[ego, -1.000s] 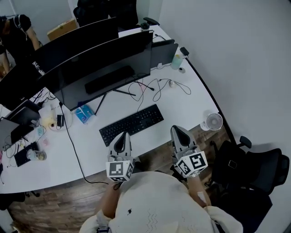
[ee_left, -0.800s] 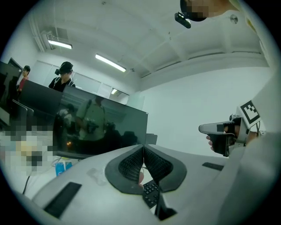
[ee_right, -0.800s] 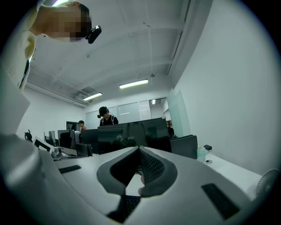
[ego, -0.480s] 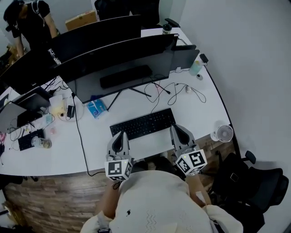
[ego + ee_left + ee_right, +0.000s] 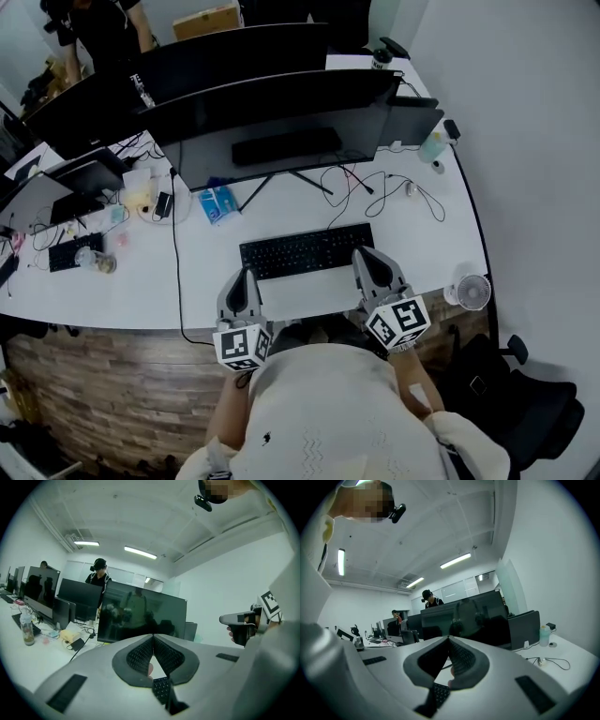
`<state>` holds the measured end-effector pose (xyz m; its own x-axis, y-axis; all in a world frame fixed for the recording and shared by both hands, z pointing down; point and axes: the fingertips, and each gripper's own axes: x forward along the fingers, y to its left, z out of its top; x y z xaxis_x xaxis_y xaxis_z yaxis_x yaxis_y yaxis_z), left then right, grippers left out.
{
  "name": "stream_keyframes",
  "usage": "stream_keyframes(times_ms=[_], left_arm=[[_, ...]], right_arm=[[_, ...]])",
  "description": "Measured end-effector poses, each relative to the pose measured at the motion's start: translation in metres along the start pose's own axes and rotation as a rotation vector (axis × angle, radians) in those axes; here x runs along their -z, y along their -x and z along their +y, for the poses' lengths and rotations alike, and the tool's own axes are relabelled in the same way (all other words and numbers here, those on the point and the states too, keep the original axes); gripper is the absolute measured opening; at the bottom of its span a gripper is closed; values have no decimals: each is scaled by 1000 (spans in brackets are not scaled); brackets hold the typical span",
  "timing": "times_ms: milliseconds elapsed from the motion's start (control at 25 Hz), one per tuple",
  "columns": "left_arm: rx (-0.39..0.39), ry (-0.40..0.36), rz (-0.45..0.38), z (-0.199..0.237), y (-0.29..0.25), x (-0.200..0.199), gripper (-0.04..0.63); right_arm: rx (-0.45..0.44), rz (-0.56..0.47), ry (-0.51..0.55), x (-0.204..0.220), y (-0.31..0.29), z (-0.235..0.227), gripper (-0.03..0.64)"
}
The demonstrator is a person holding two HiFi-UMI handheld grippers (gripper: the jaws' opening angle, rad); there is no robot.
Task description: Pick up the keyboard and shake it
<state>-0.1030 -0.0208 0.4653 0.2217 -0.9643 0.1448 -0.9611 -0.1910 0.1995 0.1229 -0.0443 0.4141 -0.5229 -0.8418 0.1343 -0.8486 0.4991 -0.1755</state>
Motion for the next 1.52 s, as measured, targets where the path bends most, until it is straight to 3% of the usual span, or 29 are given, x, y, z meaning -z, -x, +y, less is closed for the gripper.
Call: stream_keyframes(times_ms=[640, 1520], left_arm=[[-72, 18, 36, 4, -16, 18, 15], [-63, 24, 167, 17, -65, 77, 15]], right_arm=[[-28, 77, 2, 10, -26, -41, 3], [-5, 223, -32, 78, -59, -90, 3]])
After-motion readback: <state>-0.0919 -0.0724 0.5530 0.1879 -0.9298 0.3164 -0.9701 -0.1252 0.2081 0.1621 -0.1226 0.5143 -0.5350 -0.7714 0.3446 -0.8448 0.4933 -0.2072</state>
